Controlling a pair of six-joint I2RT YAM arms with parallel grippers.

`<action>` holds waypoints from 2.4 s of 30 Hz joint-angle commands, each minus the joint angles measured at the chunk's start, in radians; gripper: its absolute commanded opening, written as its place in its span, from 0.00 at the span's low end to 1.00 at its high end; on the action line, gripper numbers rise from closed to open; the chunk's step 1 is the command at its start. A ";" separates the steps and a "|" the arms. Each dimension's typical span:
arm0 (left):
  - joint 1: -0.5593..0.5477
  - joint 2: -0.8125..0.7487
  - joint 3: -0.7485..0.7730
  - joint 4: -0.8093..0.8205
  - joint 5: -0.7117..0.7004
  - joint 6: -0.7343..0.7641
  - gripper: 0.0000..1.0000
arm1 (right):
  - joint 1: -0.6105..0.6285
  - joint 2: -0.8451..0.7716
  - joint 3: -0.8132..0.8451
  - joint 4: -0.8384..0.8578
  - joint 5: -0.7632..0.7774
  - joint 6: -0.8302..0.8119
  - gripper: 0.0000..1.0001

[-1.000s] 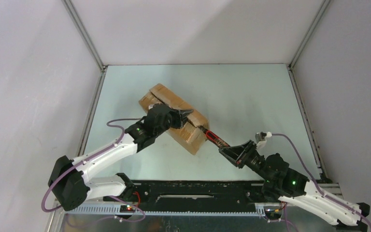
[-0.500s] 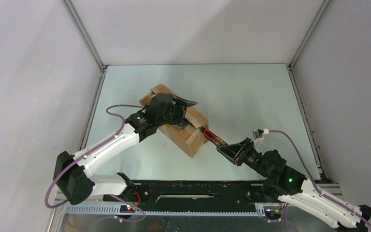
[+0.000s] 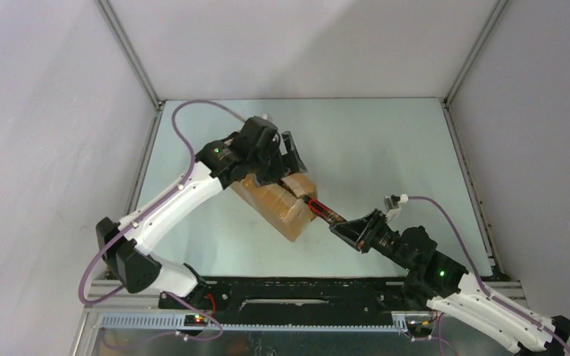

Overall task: Unpack the express box
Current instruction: Cut the express box at the center of the board.

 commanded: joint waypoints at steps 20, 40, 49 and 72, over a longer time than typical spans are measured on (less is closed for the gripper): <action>-0.032 -0.305 -0.221 -0.103 -0.153 0.056 0.96 | -0.103 0.052 0.034 -0.059 -0.245 -0.089 0.00; 0.123 -0.302 -0.411 0.137 -0.229 -0.141 0.89 | -0.238 0.053 0.108 -0.154 -0.530 -0.123 0.00; 0.104 -0.253 -0.384 0.152 -0.177 -0.121 0.91 | -0.331 0.106 0.116 -0.143 -0.696 -0.146 0.00; 0.026 -0.055 -0.149 -0.224 -0.031 -0.268 0.37 | -0.298 0.215 0.128 -0.148 -0.636 -0.221 0.00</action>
